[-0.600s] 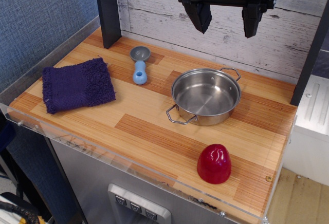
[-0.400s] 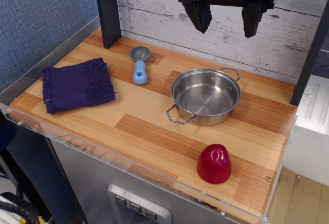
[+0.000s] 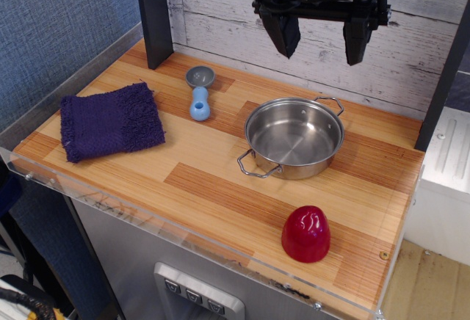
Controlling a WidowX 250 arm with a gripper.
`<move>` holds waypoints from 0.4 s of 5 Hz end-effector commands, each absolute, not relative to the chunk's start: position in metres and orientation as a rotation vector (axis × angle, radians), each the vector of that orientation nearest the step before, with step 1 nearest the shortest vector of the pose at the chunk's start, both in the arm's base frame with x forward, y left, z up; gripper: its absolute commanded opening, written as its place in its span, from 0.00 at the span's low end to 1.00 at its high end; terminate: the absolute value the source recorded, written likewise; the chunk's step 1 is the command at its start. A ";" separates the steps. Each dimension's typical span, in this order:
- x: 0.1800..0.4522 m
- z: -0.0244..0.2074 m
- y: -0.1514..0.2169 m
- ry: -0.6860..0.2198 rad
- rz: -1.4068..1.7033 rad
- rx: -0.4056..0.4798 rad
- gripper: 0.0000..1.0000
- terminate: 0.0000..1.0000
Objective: Move the purple cloth near the Apple.
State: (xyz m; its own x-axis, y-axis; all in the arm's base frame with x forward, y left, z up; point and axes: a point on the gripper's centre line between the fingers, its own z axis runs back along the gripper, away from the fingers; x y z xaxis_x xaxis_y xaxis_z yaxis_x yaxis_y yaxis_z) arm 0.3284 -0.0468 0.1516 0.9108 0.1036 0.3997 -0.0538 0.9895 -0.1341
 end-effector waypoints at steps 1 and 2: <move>0.330 0.160 -0.003 -0.449 0.179 -0.102 1.00 0.00; 0.328 0.153 0.026 -0.431 0.229 -0.082 1.00 0.00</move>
State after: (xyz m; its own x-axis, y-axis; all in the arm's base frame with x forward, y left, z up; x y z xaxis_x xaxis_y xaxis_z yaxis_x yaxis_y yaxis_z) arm 0.3288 0.0277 0.1433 0.8925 0.2450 0.3788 -0.2125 0.9690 -0.1260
